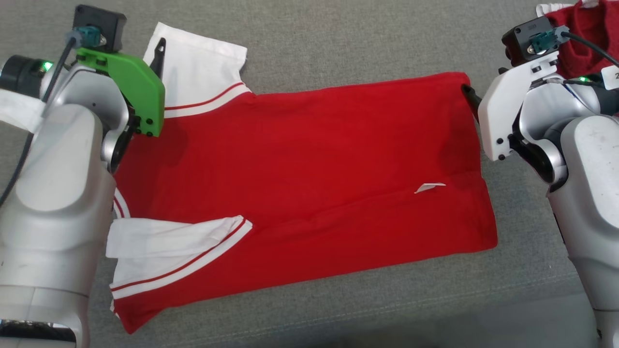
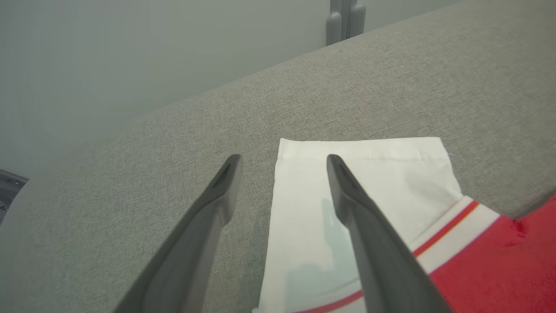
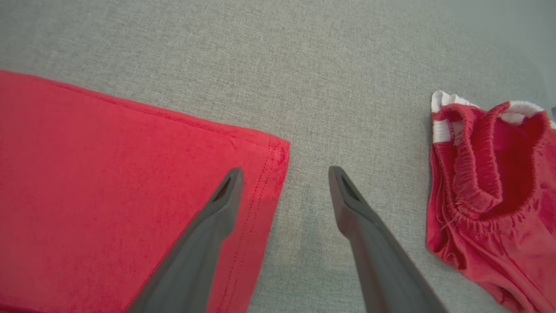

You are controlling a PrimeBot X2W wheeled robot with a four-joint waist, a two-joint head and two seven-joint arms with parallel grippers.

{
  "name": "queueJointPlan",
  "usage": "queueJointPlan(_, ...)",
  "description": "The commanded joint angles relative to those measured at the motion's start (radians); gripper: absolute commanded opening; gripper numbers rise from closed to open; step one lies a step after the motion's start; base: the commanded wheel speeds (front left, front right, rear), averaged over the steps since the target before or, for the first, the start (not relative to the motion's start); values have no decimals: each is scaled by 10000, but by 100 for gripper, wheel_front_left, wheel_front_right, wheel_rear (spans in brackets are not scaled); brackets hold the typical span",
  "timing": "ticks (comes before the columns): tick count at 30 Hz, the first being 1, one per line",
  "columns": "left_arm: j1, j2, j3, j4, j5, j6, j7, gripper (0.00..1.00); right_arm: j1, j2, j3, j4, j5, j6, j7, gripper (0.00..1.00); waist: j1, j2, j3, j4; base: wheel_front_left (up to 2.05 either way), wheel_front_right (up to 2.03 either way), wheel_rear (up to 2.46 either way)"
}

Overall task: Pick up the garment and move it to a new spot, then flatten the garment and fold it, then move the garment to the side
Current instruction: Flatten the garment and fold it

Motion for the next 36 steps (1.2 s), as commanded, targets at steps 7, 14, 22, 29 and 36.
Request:
queueJointPlan(7, -1062, 377, 36, 1164, -5, 110, 241, 100, -297, -242, 313, -87, 7, -17, 25, 100, -2, 0, 1078, -956, 0, 0, 0)
queueJointPlan(14, -1443, 586, 145, 1903, -90, 269, 155, 100, -421, -365, 614, 57, 158, -17, -151, 100, -2, 0, 1170, -1124, 0, 0, 0)
queueJointPlan(22, -1949, 707, 145, 2448, -164, 447, 389, 100, -468, -517, 719, 161, 234, -17, -182, 100, -2, 0, 1247, -1114, 0, 0, 0)
queueJointPlan(29, -2184, 500, -57, 2754, -281, 279, 693, 40, -561, -630, 809, 156, 338, -17, -38, 100, -2, 0, 1368, -1092, 0, 0, 0)
queueJointPlan(36, -2253, 48, -268, 3018, -303, 383, 470, 0, -569, -872, 459, -189, 365, -17, 2, 100, -2, 0, 1496, -913, 0, 0, 0)
